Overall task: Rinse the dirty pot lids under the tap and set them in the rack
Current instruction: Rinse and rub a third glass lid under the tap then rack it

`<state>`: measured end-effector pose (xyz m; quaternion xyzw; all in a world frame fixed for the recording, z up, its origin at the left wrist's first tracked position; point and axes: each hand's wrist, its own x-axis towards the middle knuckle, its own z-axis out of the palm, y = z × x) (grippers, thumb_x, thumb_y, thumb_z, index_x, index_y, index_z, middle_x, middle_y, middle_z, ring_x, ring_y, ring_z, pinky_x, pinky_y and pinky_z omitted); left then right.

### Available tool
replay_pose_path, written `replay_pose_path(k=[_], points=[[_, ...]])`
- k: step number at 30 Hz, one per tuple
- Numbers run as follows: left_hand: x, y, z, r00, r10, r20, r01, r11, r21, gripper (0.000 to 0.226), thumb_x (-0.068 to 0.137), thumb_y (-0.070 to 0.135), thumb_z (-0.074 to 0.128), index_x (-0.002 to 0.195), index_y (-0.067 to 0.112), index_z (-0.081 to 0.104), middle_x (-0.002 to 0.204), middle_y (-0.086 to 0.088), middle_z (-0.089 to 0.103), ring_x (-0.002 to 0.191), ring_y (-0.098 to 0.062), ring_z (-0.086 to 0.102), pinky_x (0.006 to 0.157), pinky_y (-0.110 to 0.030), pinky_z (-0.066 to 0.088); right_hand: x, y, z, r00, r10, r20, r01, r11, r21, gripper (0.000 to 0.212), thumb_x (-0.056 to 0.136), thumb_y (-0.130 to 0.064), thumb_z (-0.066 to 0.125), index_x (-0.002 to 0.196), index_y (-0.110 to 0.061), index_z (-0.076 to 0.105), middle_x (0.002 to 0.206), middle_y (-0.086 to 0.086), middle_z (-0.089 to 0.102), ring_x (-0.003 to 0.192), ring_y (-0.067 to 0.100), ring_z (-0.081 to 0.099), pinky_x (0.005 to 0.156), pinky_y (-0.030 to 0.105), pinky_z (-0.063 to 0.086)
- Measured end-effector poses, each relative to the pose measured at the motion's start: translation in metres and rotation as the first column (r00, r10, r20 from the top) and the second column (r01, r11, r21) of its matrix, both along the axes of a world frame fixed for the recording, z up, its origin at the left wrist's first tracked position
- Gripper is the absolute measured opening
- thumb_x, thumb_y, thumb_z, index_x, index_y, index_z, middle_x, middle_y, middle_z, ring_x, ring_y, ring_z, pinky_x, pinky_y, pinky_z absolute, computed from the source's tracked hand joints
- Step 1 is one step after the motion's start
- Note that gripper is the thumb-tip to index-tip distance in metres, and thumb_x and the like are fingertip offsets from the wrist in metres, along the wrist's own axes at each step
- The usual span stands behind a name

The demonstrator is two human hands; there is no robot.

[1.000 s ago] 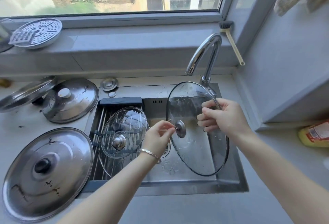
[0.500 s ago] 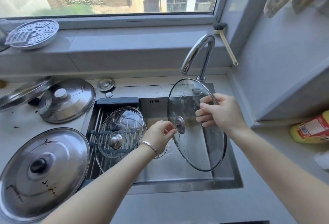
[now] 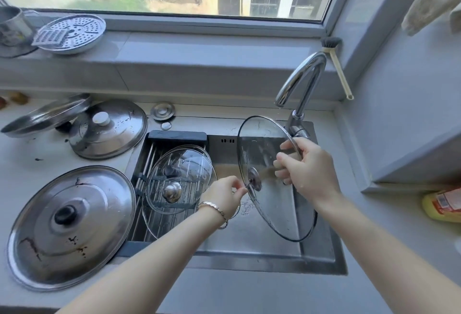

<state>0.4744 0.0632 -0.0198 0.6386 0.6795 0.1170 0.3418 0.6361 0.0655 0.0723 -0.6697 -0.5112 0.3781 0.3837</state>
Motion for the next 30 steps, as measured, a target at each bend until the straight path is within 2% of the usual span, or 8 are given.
replay_pose_path(k=[3,6,10,13,16,20,24,30], points=[[-0.007,0.004,0.001,0.997,0.004,0.075,0.000,0.999,-0.053,0.013,0.089,0.032,0.053,0.090,0.021,0.059,0.103,-0.002,0.067,0.098,-0.021,0.061,0.085,-0.036,0.050,-0.013,0.003,0.006,0.992,0.069,0.109,-0.072,0.997,0.028,0.013,0.080,-0.008,0.059,0.078,-0.021,0.057,0.064,0.004,0.069,0.057,0.019,0.067,0.059,0.039,0.056],[-0.019,0.007,0.010,0.987,0.010,0.162,-0.004,0.999,-0.038,0.016,0.089,0.028,0.055,0.093,0.014,0.060,0.104,-0.005,0.066,0.100,-0.021,0.060,0.087,-0.032,0.048,-0.029,0.008,0.019,0.981,0.110,0.157,-0.122,0.990,0.071,0.011,0.079,-0.009,0.060,0.079,-0.021,0.059,0.062,0.003,0.069,0.058,0.019,0.067,0.060,0.037,0.055],[-0.052,0.009,0.029,0.934,0.084,0.346,-0.116,0.991,0.072,0.013,0.091,0.032,0.050,0.080,0.024,0.051,0.089,0.004,0.063,0.097,-0.019,0.062,0.077,-0.031,0.049,-0.049,0.019,0.048,0.990,0.075,-0.120,-0.059,0.989,0.135,0.019,0.080,-0.005,0.062,0.081,-0.024,0.060,0.062,0.003,0.071,0.050,0.019,0.067,0.043,0.026,0.050],[-0.088,0.014,0.036,0.896,0.112,0.430,-0.158,0.985,0.073,0.010,0.088,0.032,0.055,0.092,0.026,0.048,0.107,0.004,0.058,0.112,-0.018,0.053,0.091,-0.040,0.049,-0.070,0.032,0.051,0.944,0.012,-0.331,0.027,0.993,0.114,0.014,0.085,-0.003,0.060,0.086,-0.017,0.059,0.063,0.005,0.071,0.050,0.024,0.067,0.040,0.025,0.050],[-0.126,0.013,0.029,0.892,0.109,0.439,-0.116,0.993,-0.010,0.046,0.082,0.032,0.064,0.119,0.036,0.037,0.138,-0.005,0.043,0.117,-0.015,0.048,0.096,-0.040,0.046,-0.099,0.044,0.028,0.853,-0.128,-0.506,0.132,0.991,-0.028,0.012,0.087,-0.001,0.057,0.085,-0.012,0.055,0.056,0.005,0.069,0.048,0.022,0.066,0.040,0.025,0.051],[-0.172,0.002,0.003,0.932,0.114,0.344,-0.083,0.991,-0.105,0.079,0.078,0.035,0.067,0.140,0.037,0.019,0.143,-0.002,0.038,0.115,-0.010,0.044,0.090,-0.023,0.036,-0.139,0.055,-0.021,0.797,-0.269,-0.540,0.182,0.961,-0.209,0.012,0.086,0.001,0.055,0.080,-0.009,0.055,0.065,0.014,0.068,0.047,0.025,0.065,0.041,0.026,0.053],[-0.203,-0.005,-0.027,0.944,0.192,0.269,-0.136,0.968,-0.212,0.076,0.081,0.031,0.063,0.142,0.027,0.020,0.149,-0.005,0.031,0.134,-0.018,0.033,0.100,-0.024,0.028,-0.169,0.063,-0.065,0.799,-0.307,-0.517,0.171,0.941,-0.293,0.011,0.087,0.001,0.056,0.082,-0.009,0.056,0.071,0.018,0.067,0.046,0.021,0.065,0.041,0.024,0.052],[-0.238,-0.007,-0.047,0.945,0.260,0.197,-0.196,0.935,-0.295,0.063,0.086,0.032,0.055,0.140,0.025,0.025,0.144,-0.006,0.039,0.123,-0.021,0.046,0.092,-0.023,0.034,-0.196,0.069,-0.105,0.786,-0.296,-0.543,0.134,0.939,-0.318,0.011,0.090,-0.001,0.054,0.094,-0.011,0.056,0.072,0.015,0.067,0.049,0.019,0.066,0.043,0.024,0.053]])
